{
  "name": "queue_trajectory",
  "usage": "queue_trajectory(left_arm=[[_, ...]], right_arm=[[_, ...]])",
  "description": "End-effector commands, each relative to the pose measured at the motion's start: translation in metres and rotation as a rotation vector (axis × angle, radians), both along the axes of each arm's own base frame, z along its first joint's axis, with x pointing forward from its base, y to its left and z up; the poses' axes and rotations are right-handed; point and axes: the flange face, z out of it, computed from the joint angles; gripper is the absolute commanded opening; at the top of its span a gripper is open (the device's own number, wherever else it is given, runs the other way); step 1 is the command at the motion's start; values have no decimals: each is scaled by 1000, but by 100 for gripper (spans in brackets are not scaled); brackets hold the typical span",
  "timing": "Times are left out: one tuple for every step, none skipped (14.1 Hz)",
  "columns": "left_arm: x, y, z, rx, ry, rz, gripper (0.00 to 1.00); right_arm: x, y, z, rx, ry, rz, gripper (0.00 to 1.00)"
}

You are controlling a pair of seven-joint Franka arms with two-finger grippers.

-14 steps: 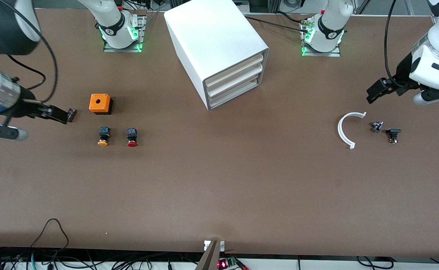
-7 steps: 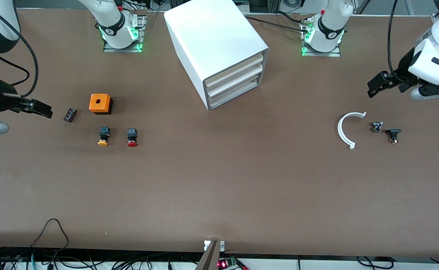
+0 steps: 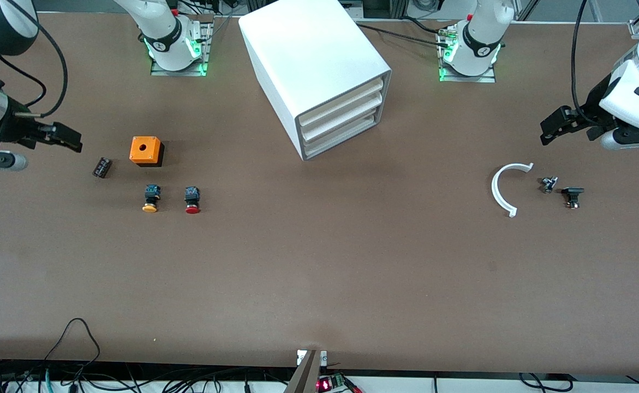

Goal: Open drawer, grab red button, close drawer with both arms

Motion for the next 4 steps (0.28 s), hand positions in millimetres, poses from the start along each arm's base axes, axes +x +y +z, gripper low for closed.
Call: queue_trajectory(left_arm=[[4,5,6,5,4,-20,100],[5,6,6,5,3,-16,100],[5,6,6,3,3,-16,100],[5,6,6,3,1,-17,100]], right_arm=[[-12,-2,-1,12,-10,34,100],[-12,-2,-1,12,-10,34,100],[-12,-2,0,12,-12,34,100],[-12,-1,0,14,-12,34,100]])
